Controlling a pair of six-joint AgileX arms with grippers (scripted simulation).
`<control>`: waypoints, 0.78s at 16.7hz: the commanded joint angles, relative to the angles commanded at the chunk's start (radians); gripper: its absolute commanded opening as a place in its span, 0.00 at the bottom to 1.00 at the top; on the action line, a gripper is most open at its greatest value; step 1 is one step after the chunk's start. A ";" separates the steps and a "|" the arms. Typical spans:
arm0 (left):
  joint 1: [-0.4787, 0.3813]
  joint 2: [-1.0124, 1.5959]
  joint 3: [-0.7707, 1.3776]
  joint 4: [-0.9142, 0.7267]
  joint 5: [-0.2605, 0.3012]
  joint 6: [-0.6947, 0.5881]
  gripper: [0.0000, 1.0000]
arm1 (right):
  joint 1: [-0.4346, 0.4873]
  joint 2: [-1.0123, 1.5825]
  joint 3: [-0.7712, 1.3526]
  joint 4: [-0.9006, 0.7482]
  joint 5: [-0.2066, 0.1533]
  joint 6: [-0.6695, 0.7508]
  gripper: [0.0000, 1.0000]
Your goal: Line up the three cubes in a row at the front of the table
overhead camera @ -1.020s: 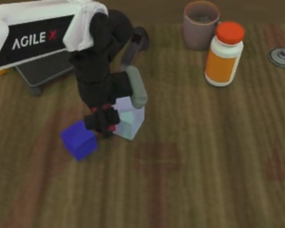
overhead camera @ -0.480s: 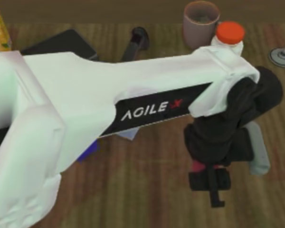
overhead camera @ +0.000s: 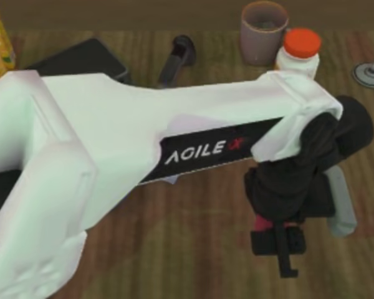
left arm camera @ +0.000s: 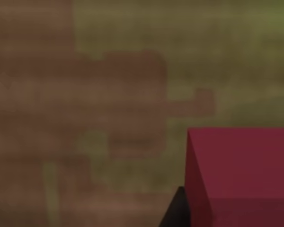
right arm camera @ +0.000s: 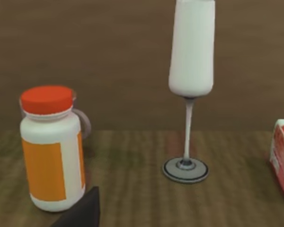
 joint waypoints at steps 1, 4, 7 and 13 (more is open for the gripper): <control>0.001 0.012 -0.019 0.030 0.000 -0.002 0.00 | 0.000 0.000 0.000 0.000 0.000 0.000 1.00; -0.004 0.053 -0.082 0.136 0.002 -0.002 0.00 | 0.000 0.000 0.000 0.000 0.000 0.000 1.00; -0.006 0.075 -0.112 0.185 0.000 -0.002 0.00 | 0.000 0.000 0.000 0.000 0.000 0.000 1.00; -0.006 0.075 -0.112 0.185 0.000 -0.002 0.23 | 0.000 0.000 0.000 0.000 0.000 0.000 1.00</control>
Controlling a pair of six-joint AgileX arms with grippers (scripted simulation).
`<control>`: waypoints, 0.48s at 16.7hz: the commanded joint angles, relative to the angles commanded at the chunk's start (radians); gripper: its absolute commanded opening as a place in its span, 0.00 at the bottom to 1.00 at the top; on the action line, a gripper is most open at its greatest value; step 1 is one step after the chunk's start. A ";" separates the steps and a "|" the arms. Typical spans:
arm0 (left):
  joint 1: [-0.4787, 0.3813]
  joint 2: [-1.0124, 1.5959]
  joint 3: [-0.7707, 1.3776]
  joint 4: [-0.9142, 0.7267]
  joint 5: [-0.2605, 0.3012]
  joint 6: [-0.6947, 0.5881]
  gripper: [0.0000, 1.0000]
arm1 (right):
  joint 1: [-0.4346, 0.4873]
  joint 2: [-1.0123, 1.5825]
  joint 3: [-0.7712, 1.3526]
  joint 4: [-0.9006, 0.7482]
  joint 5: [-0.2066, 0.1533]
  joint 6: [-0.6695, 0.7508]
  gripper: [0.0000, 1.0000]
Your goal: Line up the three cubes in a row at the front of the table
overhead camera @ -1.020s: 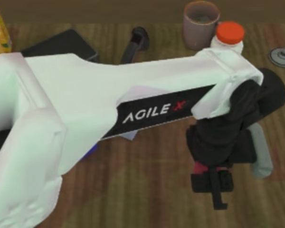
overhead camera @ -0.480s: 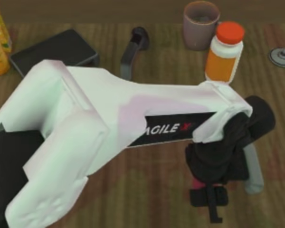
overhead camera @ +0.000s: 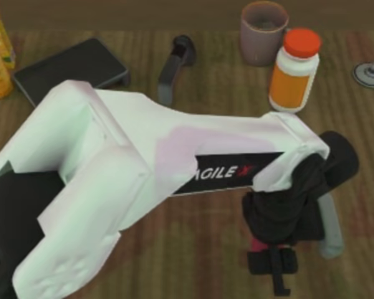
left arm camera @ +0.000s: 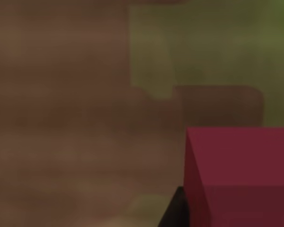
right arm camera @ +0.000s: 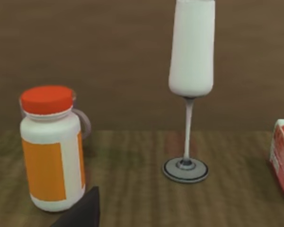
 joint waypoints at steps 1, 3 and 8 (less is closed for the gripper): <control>0.000 0.000 0.000 0.000 0.000 0.000 0.30 | 0.000 0.000 0.000 0.000 0.000 0.000 1.00; 0.000 0.000 0.000 0.000 0.000 0.000 0.45 | 0.000 0.000 0.000 0.000 0.000 0.000 1.00; 0.000 0.000 0.000 0.000 0.000 0.000 0.83 | 0.000 0.000 0.000 0.000 0.000 0.000 1.00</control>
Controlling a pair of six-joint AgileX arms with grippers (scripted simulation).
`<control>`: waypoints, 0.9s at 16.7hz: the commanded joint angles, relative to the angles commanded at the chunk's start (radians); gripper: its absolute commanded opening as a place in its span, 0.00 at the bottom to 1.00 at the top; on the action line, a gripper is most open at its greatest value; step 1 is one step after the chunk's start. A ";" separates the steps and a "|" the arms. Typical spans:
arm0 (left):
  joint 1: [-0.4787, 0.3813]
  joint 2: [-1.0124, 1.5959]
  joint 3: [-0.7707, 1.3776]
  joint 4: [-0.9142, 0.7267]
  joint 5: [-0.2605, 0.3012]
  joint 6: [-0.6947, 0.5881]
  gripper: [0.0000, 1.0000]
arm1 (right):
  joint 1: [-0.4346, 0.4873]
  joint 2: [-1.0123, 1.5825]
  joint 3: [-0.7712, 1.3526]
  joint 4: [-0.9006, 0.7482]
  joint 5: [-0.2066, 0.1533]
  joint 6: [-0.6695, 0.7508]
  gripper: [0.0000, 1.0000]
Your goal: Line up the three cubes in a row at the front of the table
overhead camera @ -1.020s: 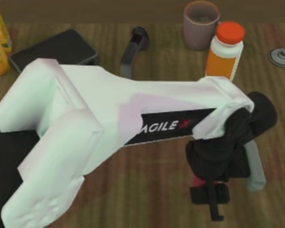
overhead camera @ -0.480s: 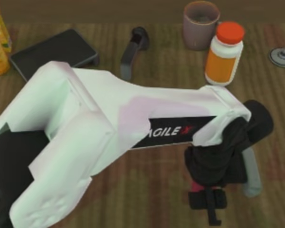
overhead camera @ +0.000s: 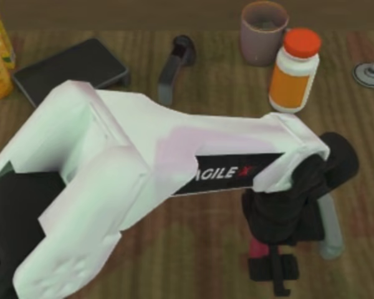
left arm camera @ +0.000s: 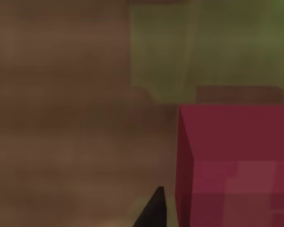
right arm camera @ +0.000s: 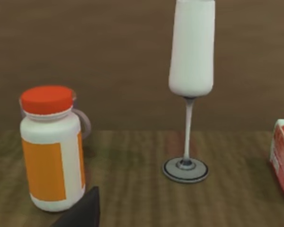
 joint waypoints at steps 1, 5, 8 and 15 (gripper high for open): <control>0.000 0.000 0.000 0.000 0.000 0.000 0.90 | 0.000 0.000 0.000 0.000 0.000 0.000 1.00; 0.000 0.000 0.000 0.000 0.000 0.000 1.00 | 0.000 0.000 0.000 0.000 0.000 0.000 1.00; 0.000 0.000 0.000 0.000 0.000 0.000 1.00 | 0.000 0.000 0.000 0.000 0.000 0.000 1.00; 0.010 -0.021 0.058 -0.076 -0.001 -0.002 1.00 | 0.000 0.000 0.000 0.000 0.000 0.000 1.00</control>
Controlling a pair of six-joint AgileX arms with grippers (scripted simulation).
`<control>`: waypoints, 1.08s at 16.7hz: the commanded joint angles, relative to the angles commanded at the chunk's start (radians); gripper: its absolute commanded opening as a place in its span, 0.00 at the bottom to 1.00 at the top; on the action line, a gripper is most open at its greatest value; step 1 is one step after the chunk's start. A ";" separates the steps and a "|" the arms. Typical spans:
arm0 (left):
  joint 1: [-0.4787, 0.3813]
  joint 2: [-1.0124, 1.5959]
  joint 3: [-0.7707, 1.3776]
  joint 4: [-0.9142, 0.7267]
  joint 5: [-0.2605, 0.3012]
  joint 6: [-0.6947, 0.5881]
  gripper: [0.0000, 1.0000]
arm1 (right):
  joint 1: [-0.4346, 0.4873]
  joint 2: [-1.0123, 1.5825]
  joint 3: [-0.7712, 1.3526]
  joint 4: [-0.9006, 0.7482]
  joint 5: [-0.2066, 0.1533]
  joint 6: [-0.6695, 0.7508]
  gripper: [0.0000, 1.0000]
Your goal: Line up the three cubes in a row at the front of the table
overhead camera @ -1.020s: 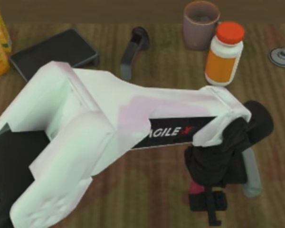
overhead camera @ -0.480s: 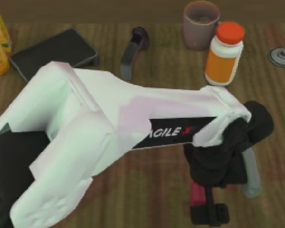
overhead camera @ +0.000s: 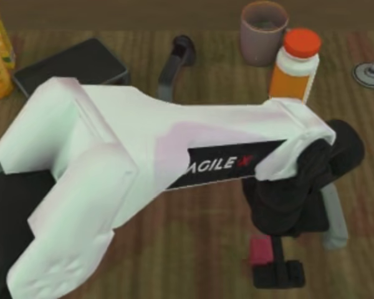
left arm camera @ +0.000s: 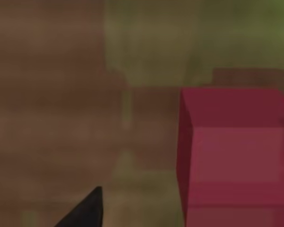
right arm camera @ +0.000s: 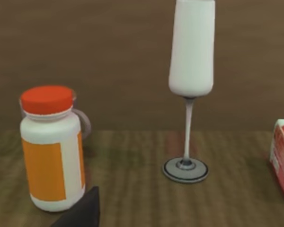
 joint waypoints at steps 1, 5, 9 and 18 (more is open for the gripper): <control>0.003 -0.011 0.024 -0.044 0.000 0.000 1.00 | 0.000 0.000 0.000 0.000 0.000 0.000 1.00; 0.011 -0.051 0.101 -0.156 0.000 0.001 1.00 | 0.000 0.000 0.000 0.000 0.000 0.000 1.00; 0.006 -0.050 0.101 -0.157 0.000 0.001 1.00 | 0.000 0.000 0.000 0.000 0.000 0.000 1.00; 0.378 -0.165 -0.103 -0.085 -0.001 -0.030 1.00 | 0.000 0.000 0.000 0.000 0.000 0.000 1.00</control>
